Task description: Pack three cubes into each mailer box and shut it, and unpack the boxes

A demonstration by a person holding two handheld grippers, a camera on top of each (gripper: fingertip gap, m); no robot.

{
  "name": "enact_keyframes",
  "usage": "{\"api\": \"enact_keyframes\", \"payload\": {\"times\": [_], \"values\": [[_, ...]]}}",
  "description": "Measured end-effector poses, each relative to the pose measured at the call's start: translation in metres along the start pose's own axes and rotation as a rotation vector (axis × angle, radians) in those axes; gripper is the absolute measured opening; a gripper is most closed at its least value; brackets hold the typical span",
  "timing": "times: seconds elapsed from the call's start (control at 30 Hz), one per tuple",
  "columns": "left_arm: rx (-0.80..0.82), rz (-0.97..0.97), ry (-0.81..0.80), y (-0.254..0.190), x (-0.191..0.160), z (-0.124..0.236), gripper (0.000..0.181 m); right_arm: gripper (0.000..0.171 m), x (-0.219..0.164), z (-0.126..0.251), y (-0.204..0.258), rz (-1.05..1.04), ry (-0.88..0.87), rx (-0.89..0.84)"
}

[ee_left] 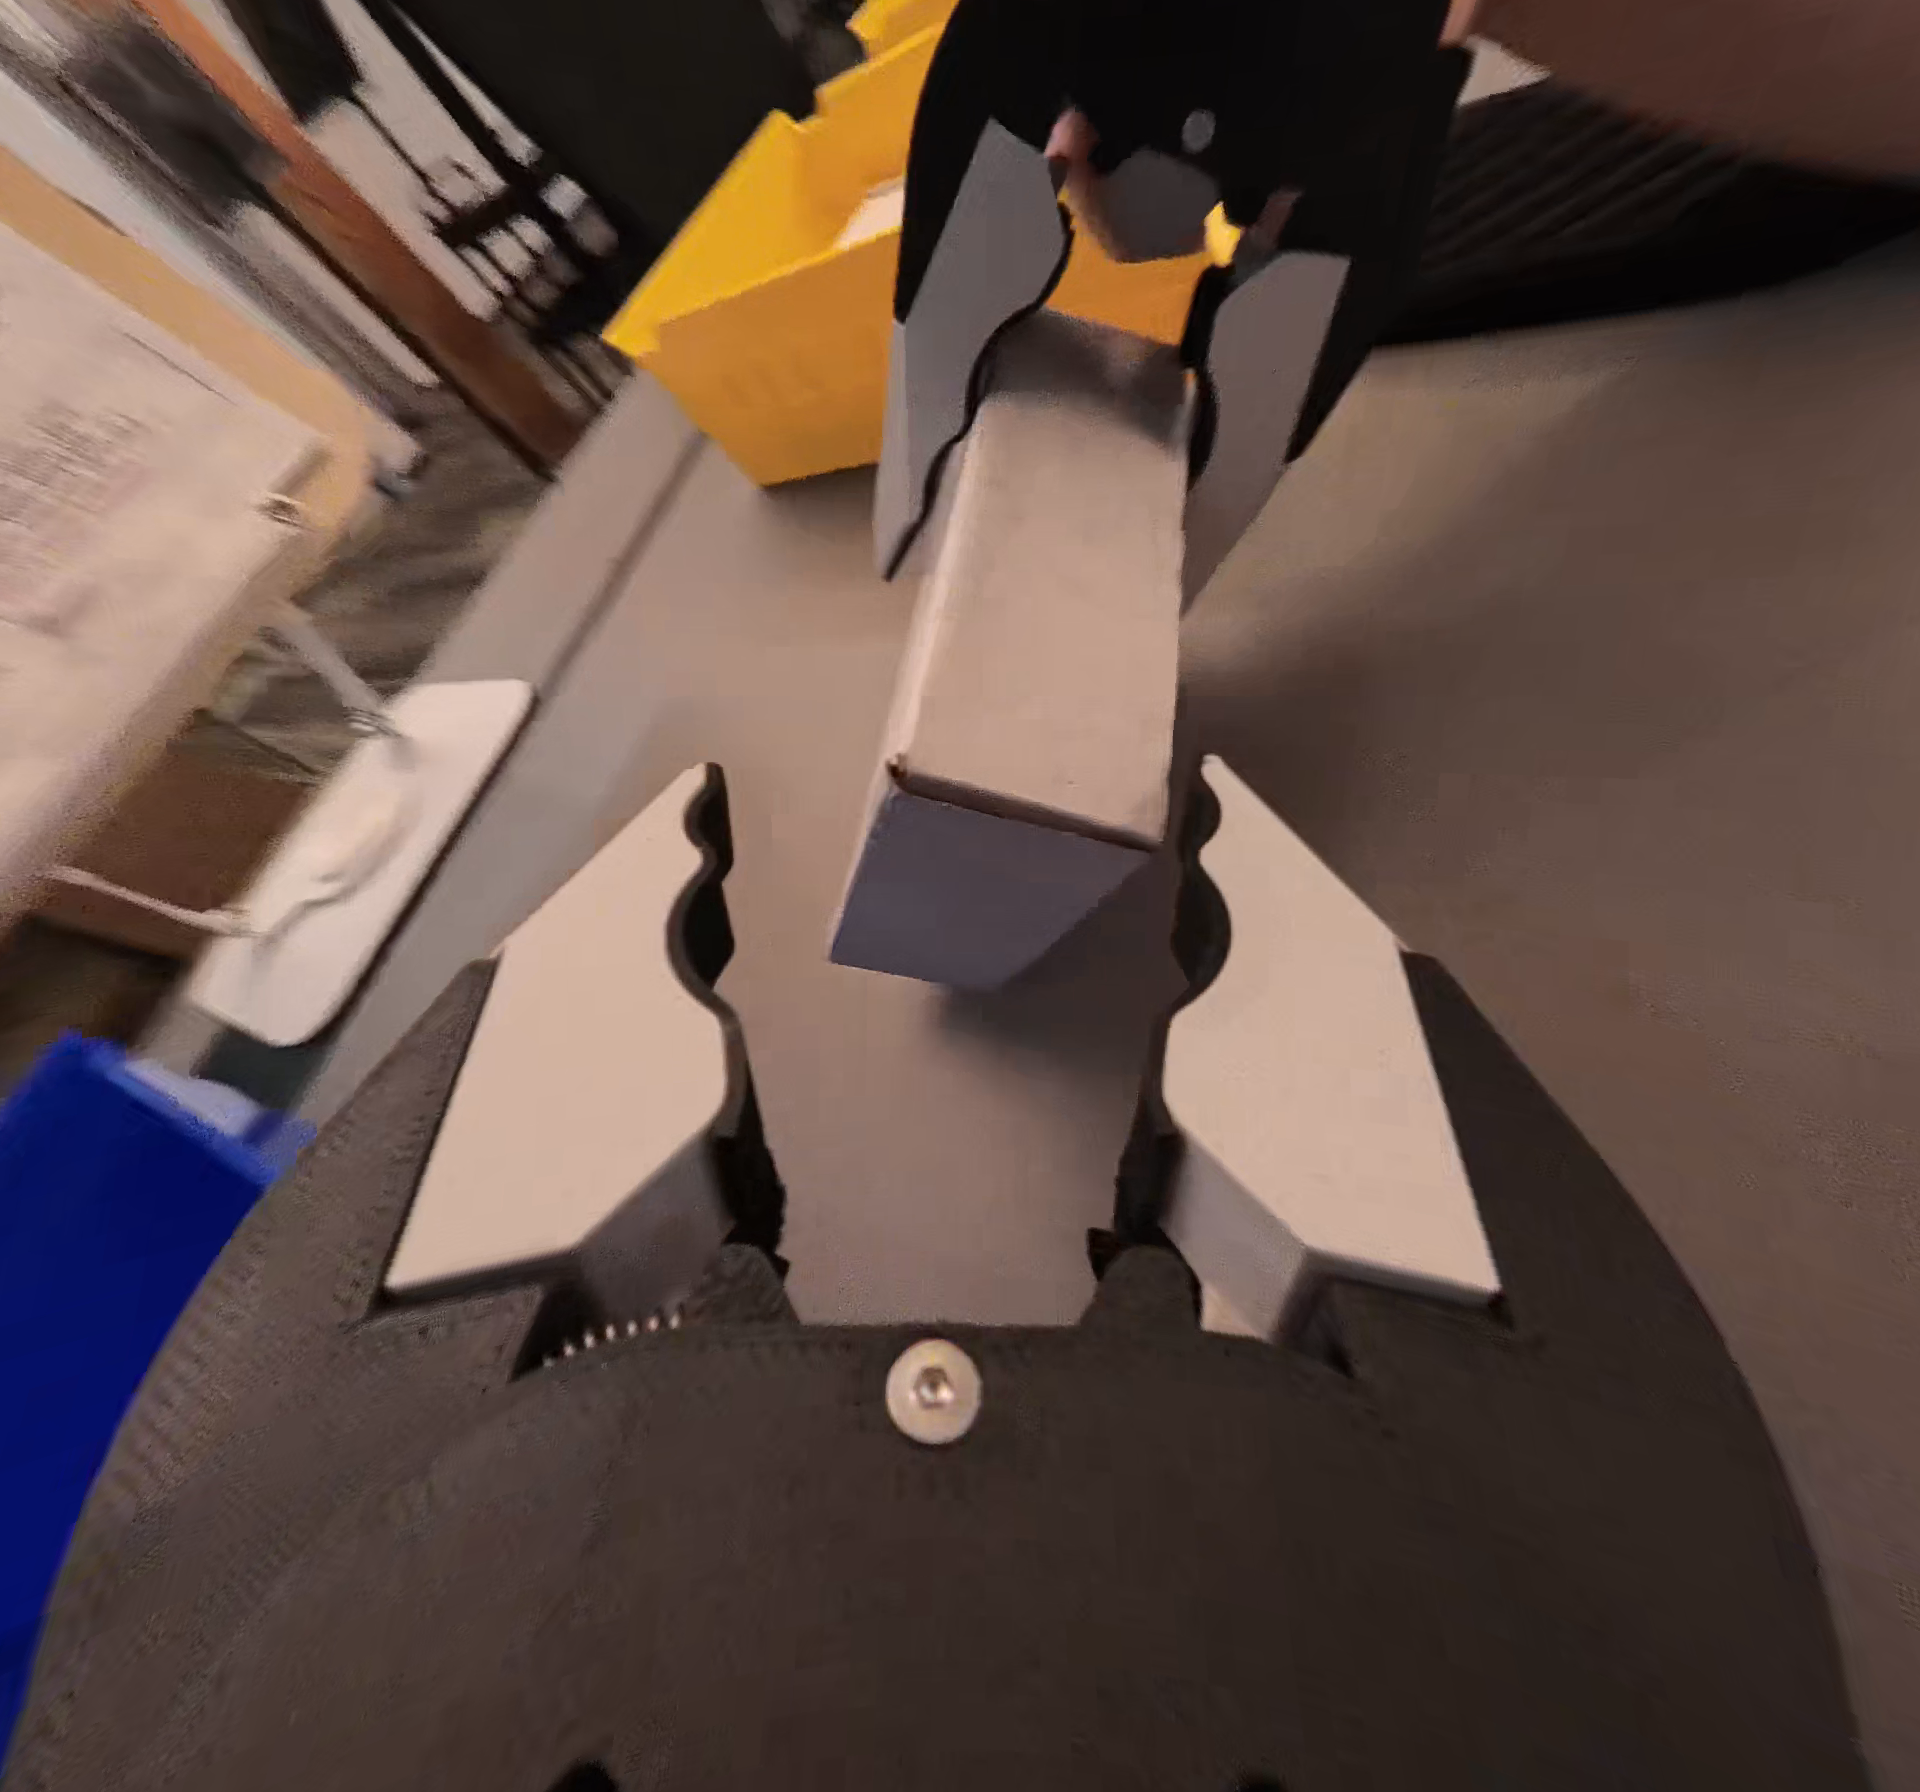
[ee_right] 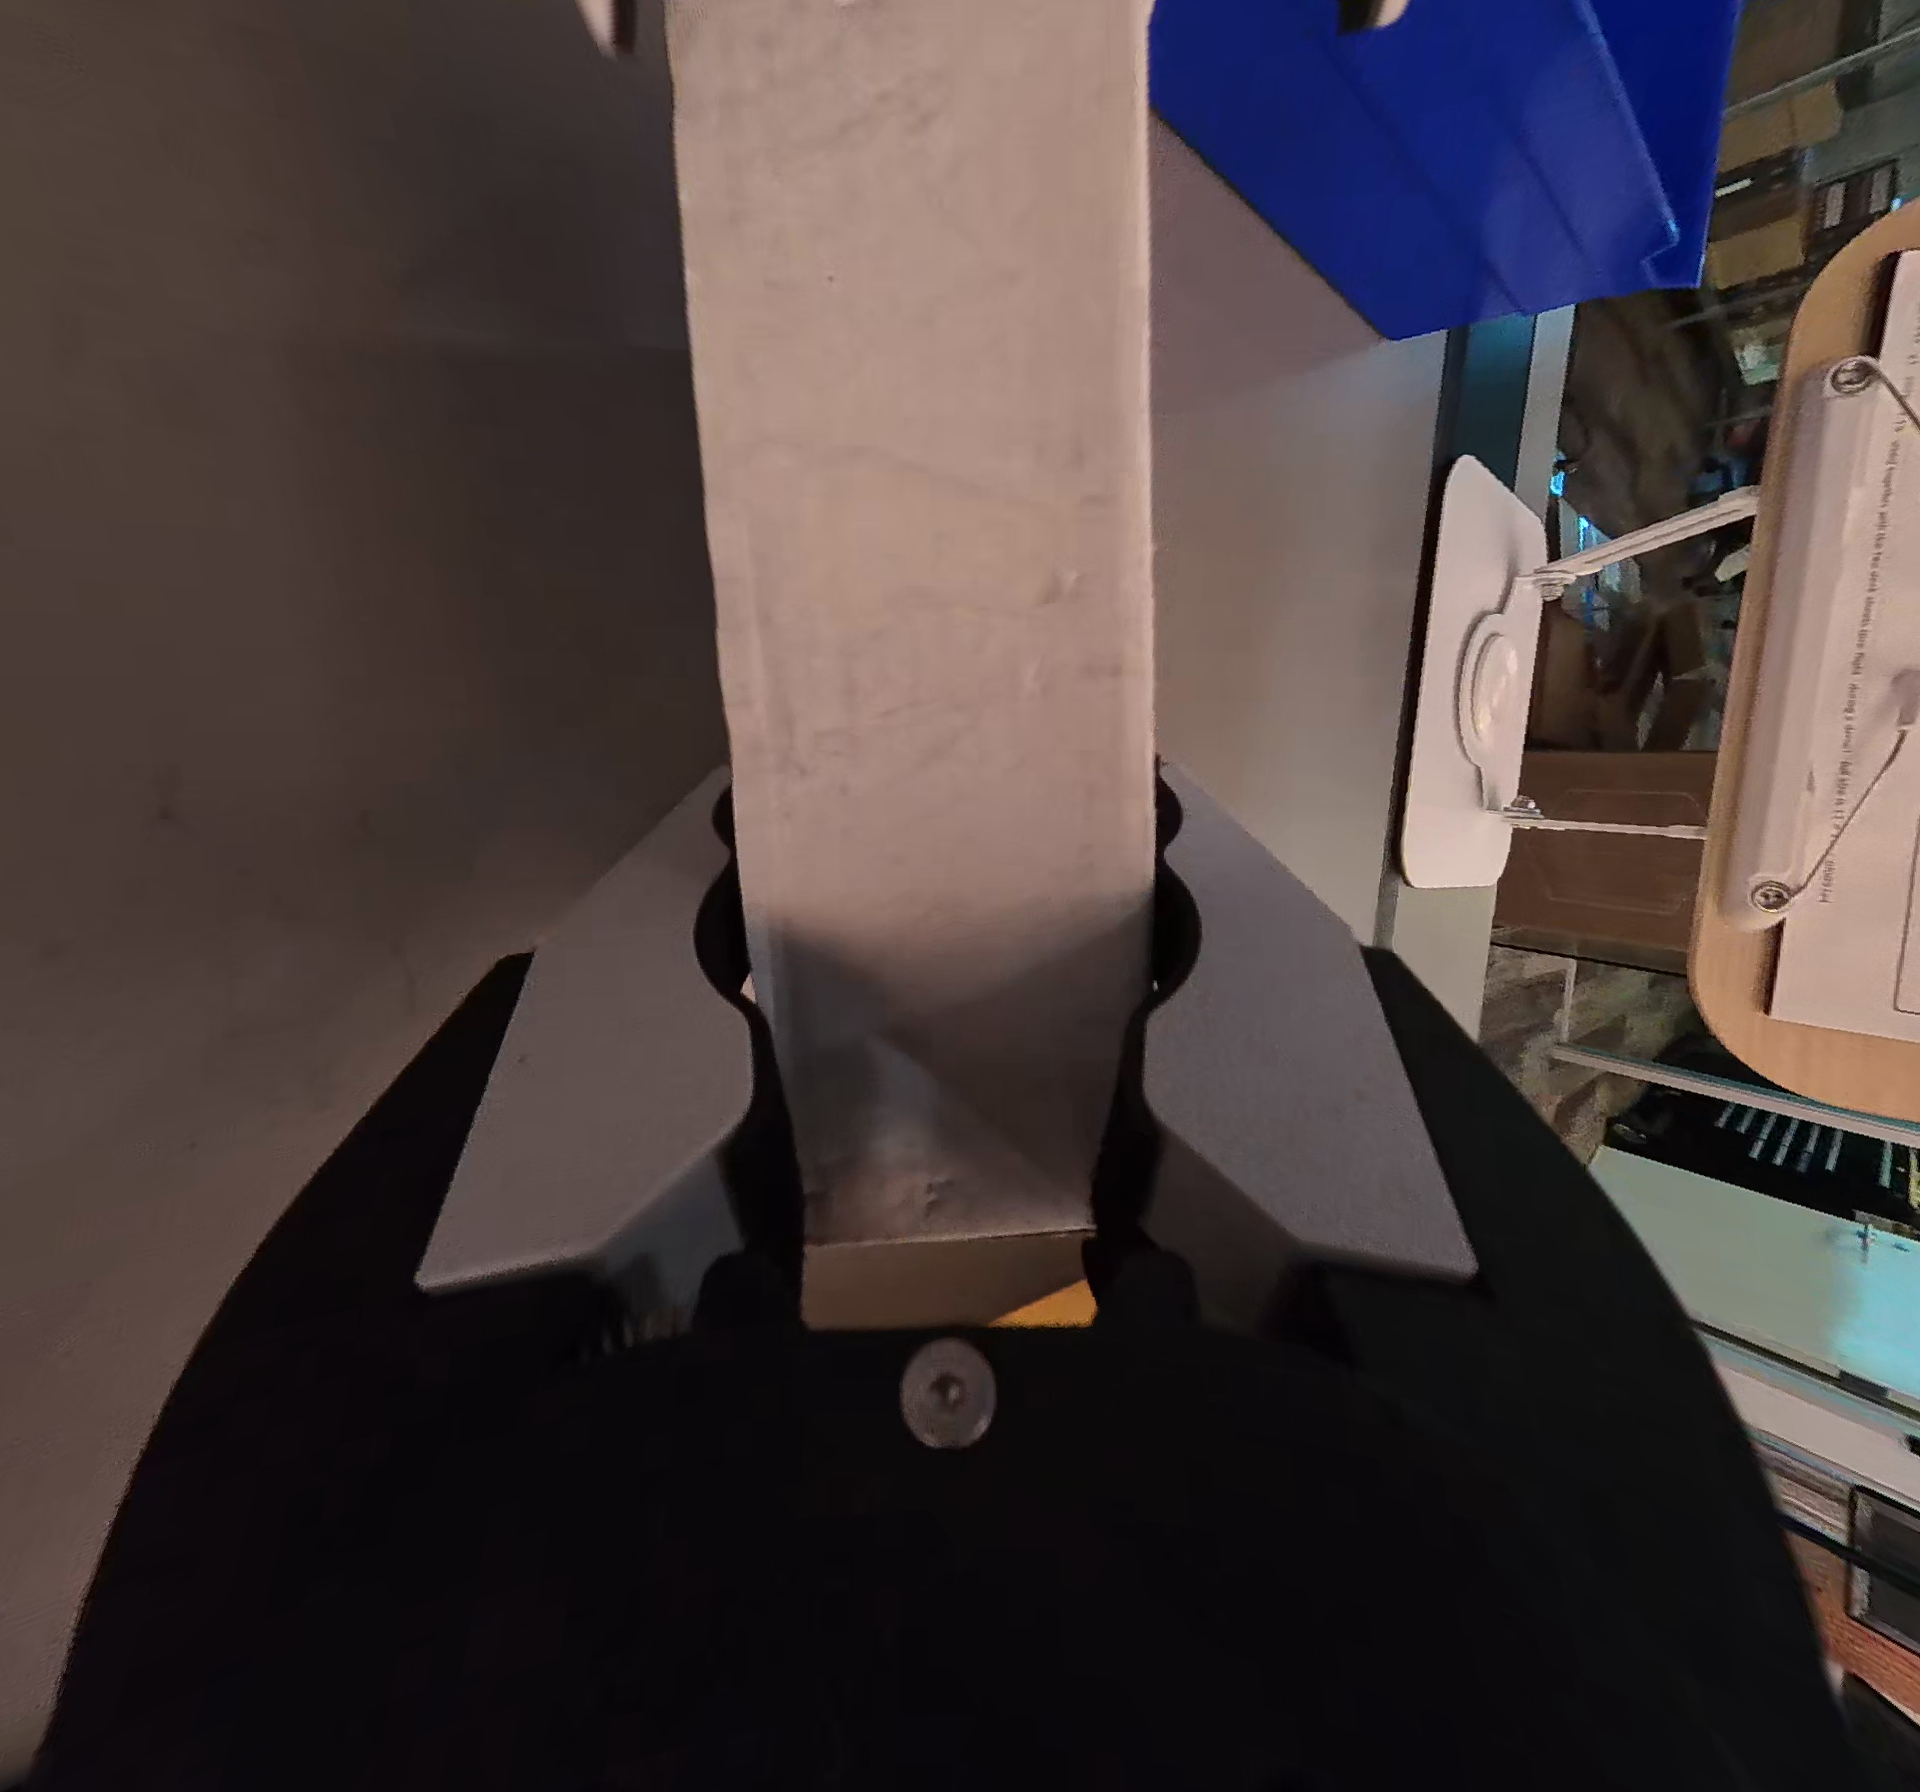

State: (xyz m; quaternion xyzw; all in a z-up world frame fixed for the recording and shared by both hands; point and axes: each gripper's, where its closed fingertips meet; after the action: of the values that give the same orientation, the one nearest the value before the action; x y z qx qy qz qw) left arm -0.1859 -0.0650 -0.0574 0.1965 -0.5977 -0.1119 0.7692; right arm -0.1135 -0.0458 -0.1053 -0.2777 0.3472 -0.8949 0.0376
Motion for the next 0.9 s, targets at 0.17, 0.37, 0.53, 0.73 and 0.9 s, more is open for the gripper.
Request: {"api": "enact_keyframes", "payload": {"times": [0.17, 0.37, 0.53, 0.73, 0.9], "values": [[-0.040, -0.069, 0.158, -0.012, -0.036, -0.020, 0.100, 0.073, -0.001, 0.003, -0.001, -0.046, -0.021, 0.019], [0.007, -0.012, 0.188, -0.008, -0.062, -0.048, 0.096, 0.073, -0.002, 0.005, -0.002, -0.083, -0.034, 0.043], [0.032, 0.006, 0.135, 0.000, -0.066, -0.051, 0.080, 0.073, 0.002, 0.002, 0.000, -0.066, -0.052, 0.043], [0.053, -0.078, 0.168, 0.001, -0.067, -0.051, 0.079, 0.074, 0.009, 0.002, 0.002, -0.058, -0.081, 0.047], [-0.015, 0.079, 0.204, -0.007, -0.070, -0.045, 0.078, 0.075, 0.040, 0.017, -0.013, -0.051, -0.193, -0.067]]}}
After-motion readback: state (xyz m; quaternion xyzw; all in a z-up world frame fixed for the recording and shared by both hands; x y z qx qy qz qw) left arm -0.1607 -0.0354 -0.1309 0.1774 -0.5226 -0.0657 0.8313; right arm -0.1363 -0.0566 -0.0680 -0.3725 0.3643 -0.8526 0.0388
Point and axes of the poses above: each gripper's, where its closed fingertips meet, z back along the fingers, x out of its top, y = z × x across the jaws, and after that the axes turned 11 degrees about -y, right-handed
